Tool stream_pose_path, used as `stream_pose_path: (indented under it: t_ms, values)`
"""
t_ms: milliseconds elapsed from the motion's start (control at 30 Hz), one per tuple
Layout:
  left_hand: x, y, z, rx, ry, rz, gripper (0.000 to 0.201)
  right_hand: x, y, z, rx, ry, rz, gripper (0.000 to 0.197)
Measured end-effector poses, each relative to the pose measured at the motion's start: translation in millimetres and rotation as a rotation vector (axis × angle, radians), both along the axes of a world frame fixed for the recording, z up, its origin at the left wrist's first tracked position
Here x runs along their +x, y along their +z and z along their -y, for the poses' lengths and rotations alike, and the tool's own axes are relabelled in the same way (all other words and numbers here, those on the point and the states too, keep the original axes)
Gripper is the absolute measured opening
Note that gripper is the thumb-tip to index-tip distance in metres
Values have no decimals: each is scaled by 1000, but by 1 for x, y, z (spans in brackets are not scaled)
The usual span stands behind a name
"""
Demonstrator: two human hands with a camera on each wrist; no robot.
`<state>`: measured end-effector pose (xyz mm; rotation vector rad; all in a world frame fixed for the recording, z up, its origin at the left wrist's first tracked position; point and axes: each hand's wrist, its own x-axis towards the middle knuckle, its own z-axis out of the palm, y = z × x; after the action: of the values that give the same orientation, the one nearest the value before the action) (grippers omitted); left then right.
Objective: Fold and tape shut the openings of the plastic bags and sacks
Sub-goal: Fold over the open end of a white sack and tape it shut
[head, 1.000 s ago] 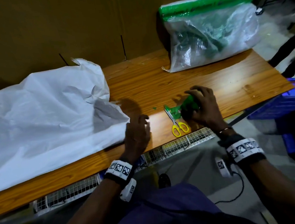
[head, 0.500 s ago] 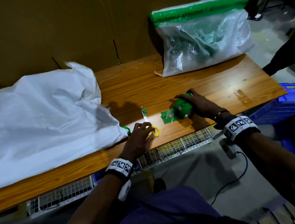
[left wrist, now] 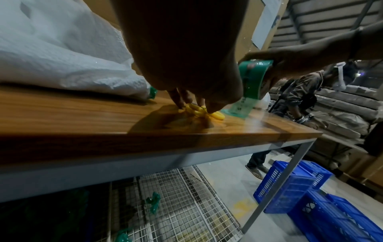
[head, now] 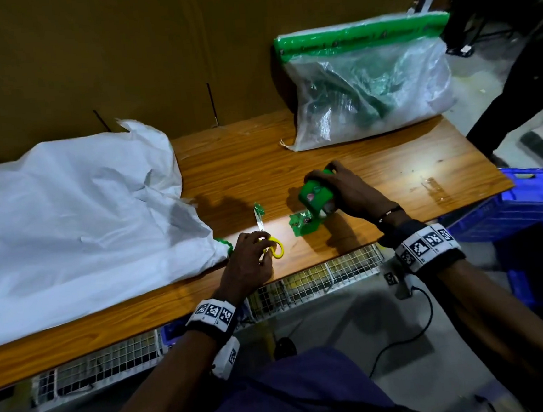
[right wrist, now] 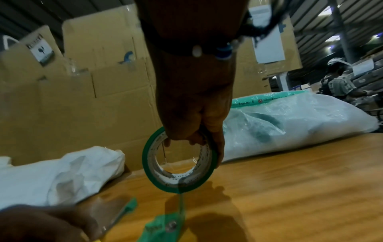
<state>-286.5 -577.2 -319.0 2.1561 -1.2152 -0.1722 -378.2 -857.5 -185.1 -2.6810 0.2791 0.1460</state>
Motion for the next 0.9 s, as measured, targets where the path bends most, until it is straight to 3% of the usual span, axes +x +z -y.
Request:
stream_pose_path:
  t_ms: [200,400,500,767,900]
  values:
    - [4,16,1,-89,150,-180,29,15,8,-16,13,57,45,66]
    - [20,13,-2,43,67,-193,31,20,25,-32,-17,65,61,56]
    - [21,17,-3,16,75,-308,20,21,29,-35,-25,79,70,55]
    - [22,39,3,-184,238,-706,26,33,46,-35,-21,94,-14,64]
    - [30,54,13,-187,241,-786,15,48,62,-21,28,178,-102,70]
